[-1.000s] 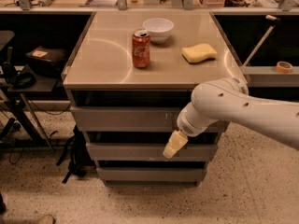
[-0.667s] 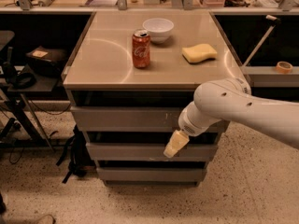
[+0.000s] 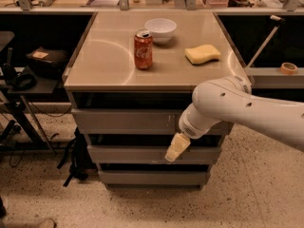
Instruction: Open top drawer
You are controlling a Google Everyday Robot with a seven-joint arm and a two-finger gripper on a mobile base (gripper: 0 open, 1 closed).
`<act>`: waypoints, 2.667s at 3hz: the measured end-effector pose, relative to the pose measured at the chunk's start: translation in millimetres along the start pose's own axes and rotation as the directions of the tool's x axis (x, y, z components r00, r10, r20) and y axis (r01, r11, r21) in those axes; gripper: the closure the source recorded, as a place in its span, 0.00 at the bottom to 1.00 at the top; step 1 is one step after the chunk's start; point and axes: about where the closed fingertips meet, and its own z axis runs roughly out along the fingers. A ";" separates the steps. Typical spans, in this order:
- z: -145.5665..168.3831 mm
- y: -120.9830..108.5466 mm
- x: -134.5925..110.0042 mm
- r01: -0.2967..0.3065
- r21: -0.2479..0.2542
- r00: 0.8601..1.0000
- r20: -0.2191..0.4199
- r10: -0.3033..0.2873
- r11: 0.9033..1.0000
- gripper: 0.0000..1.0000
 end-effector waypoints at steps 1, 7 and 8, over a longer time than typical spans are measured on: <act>-36.5 19.6 0.2 0.023 0.050 0.999 -0.049 -0.021 0.998 0.00; -20.1 -28.9 -60.4 -0.038 0.058 0.930 0.367 0.014 0.998 0.00; 36.1 -23.6 -30.9 0.000 0.102 0.975 0.220 -0.023 0.995 0.00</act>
Offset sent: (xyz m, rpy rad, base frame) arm -0.0238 0.0007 0.0242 -0.0602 -0.0142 -0.0025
